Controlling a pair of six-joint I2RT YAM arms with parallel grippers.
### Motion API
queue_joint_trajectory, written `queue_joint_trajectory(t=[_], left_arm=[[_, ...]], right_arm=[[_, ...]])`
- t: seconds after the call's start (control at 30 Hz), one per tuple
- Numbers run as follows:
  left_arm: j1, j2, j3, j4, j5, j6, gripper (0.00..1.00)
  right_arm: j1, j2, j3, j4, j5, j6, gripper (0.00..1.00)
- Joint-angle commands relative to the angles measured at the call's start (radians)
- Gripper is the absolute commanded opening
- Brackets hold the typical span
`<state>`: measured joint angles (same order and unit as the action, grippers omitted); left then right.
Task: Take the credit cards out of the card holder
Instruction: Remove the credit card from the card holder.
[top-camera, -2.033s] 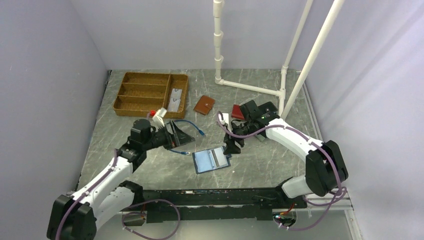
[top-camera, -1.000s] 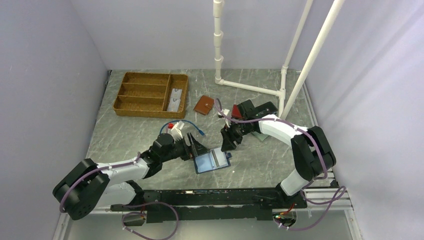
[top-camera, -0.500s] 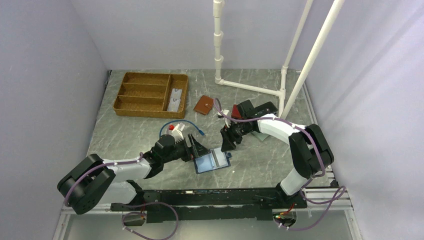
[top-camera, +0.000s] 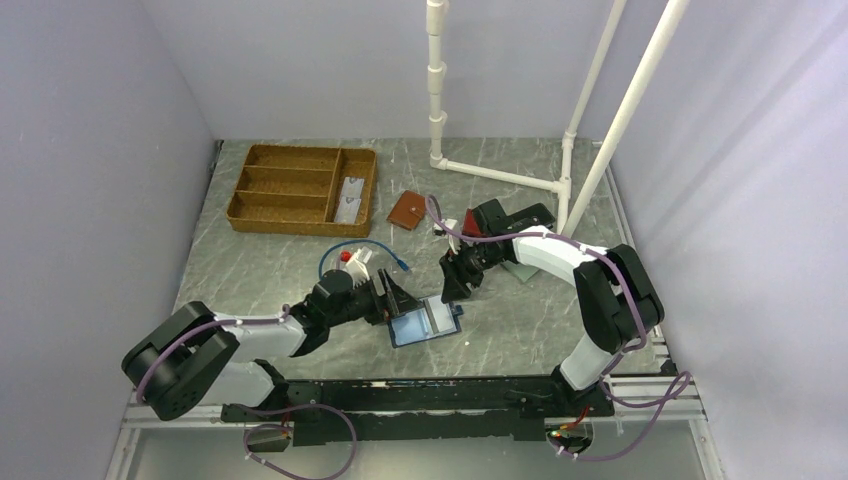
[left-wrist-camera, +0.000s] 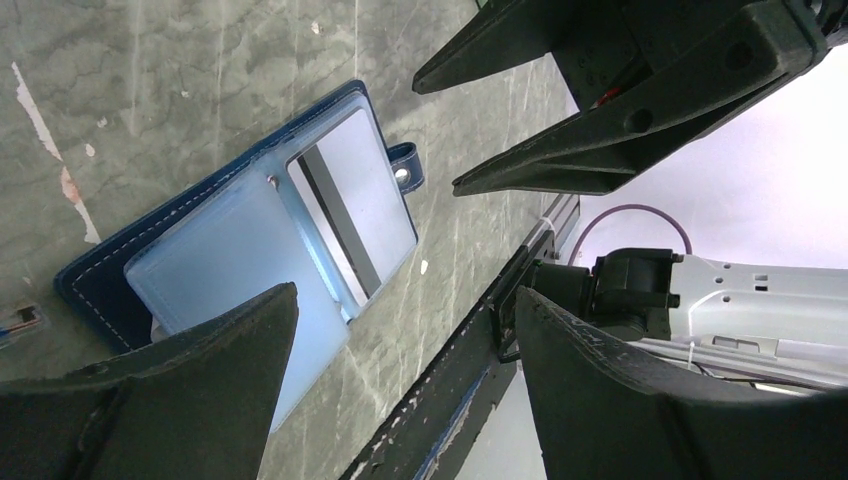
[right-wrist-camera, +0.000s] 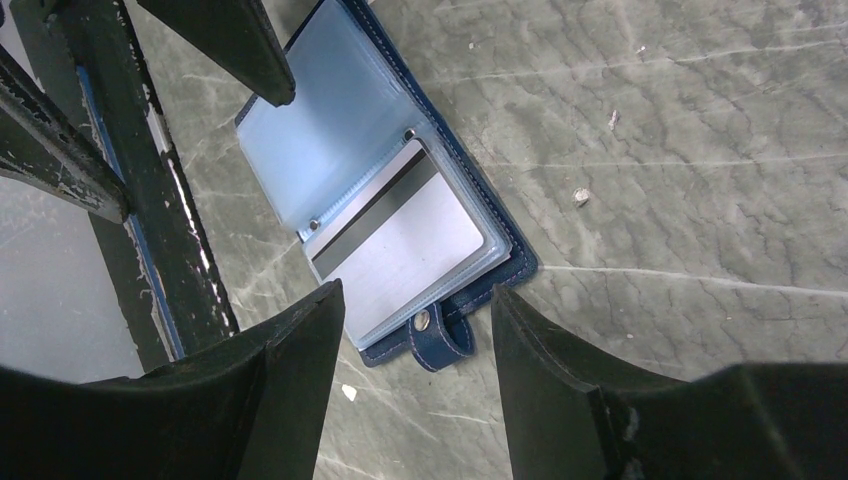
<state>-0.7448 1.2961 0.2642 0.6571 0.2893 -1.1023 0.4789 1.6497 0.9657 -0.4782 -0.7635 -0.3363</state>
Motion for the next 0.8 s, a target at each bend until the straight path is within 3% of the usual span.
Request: queue_joint_trajectory(t=[0.0,0.77], left_arm=[[-0.007,0.019,-0.007,0.09,-0.009,-0.021,0.84],[-0.026,0.068,-0.026,0.139,-0.035,-0.05,0.83]], right_arm=[[-0.002,0.004,0.035,-0.006,-0.01,0.006,0.59],[-0.002,0.038,0.041,0.004,0.016,0.04,0.59]])
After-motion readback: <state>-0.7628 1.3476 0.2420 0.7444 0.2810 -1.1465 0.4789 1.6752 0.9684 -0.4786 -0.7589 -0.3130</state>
